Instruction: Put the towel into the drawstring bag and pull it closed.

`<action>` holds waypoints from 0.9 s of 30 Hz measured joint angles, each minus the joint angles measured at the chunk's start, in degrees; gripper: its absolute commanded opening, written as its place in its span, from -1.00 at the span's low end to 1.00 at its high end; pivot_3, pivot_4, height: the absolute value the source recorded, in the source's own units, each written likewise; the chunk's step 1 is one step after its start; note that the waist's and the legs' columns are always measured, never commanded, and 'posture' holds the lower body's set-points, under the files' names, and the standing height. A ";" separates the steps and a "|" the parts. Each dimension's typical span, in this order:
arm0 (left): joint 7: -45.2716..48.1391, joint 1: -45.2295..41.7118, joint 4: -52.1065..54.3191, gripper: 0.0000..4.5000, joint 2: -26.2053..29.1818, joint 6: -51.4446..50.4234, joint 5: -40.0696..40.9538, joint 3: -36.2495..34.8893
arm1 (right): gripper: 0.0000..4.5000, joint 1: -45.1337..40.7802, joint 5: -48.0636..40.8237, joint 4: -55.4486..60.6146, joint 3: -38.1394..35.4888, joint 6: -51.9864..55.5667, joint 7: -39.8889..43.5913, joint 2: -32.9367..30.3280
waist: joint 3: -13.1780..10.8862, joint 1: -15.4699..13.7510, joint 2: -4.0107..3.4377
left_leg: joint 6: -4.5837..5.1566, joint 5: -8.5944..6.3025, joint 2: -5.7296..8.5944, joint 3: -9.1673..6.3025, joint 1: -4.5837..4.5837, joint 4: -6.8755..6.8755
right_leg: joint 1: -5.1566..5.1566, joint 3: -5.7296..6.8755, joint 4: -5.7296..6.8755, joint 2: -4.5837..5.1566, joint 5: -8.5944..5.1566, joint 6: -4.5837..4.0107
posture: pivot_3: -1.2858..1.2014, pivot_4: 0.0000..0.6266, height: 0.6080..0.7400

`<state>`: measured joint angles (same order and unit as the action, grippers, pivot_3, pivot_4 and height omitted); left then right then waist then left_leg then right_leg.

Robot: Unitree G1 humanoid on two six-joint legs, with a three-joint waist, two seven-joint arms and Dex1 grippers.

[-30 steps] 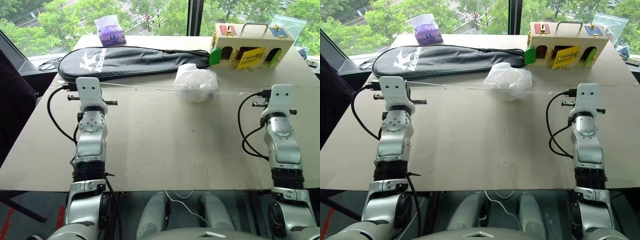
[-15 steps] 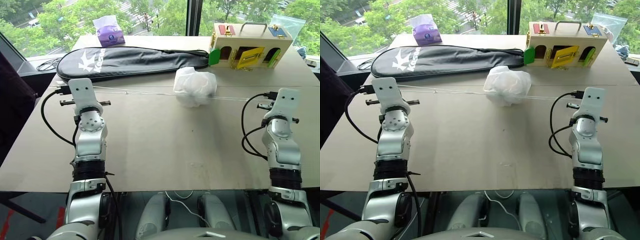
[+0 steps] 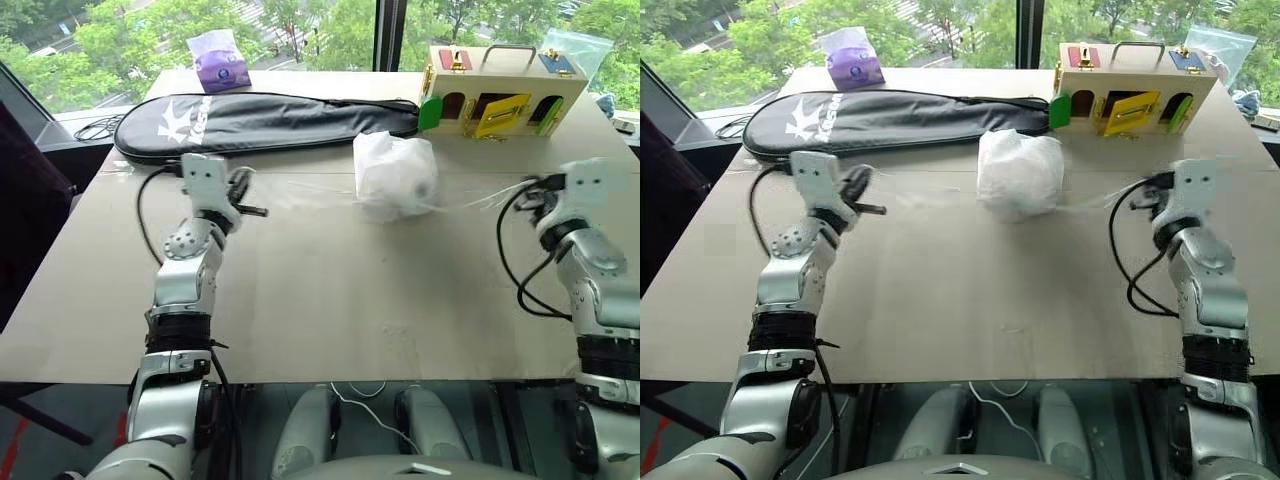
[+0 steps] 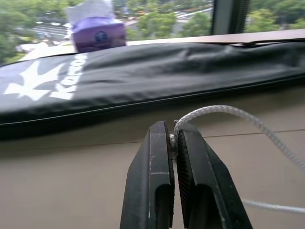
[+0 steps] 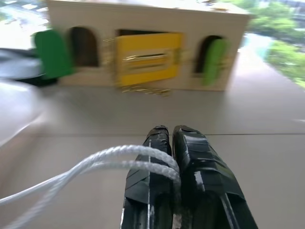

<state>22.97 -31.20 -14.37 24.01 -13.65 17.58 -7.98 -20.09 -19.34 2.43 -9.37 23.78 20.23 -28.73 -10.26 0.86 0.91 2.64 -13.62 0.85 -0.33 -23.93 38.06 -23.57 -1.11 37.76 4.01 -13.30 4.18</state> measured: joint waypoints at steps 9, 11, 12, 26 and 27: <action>25.92 6.03 6.97 0.95 15.74 -8.56 4.74 4.50 | 1.00 9.34 -6.68 5.57 0.38 3.06 20.43 -9.84 | -0.02 0.88 -0.01 | 0.02 -0.01 -0.06 0.02 0.08 -0.01 | 0.01 -0.04 0.01 -0.01 -0.01 -0.02 | 0.03 -0.52 1.00; 30.80 7.45 6.84 0.95 19.70 -8.78 4.99 4.29 | 1.00 12.26 -7.66 6.12 -0.54 2.17 25.38 -13.72 | -0.02 0.67 -0.01 | 0.02 -0.01 -0.06 -0.01 0.07 -0.01 | 0.04 -0.01 -0.03 0.00 -0.02 -0.02 | 0.03 -0.52 1.00; 32.96 8.26 6.75 0.95 21.74 -9.02 5.07 4.11 | 1.00 13.87 -7.83 6.28 -0.71 1.98 27.57 -15.33 | -0.02 0.55 -0.01 | 0.02 -0.01 -0.06 -0.02 0.06 -0.01 | 0.05 0.01 -0.07 0.00 -0.02 -0.02 | 0.03 -0.52 1.00; 38.23 18.26 11.64 0.95 24.86 -9.31 3.99 3.59 | 1.00 10.39 -7.26 -1.98 -5.62 -6.48 32.10 -16.18 | -0.02 0.06 -0.01 | 0.04 -0.03 -0.14 0.09 0.08 0.10 | 0.06 -0.10 -0.10 0.36 -0.10 -0.19 | 0.03 -0.52 1.00; 37.97 18.17 11.99 0.95 24.69 -9.38 3.99 3.60 | 1.00 7.36 -8.09 -2.66 -6.88 -6.13 29.81 -14.83 | -0.03 0.03 -0.01 | 0.04 -0.03 -0.14 0.08 0.08 0.10 | 0.04 -0.10 -0.09 0.35 -0.10 -0.19 | 0.03 -0.52 1.00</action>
<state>60.94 -13.03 -2.38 48.70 -23.03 21.57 -4.37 -12.73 -27.42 -0.24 -16.25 17.65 50.03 -43.56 -10.29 0.88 0.90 2.68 -13.65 0.71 -0.25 -23.85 38.16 -23.53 -1.21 37.68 4.37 -13.39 3.99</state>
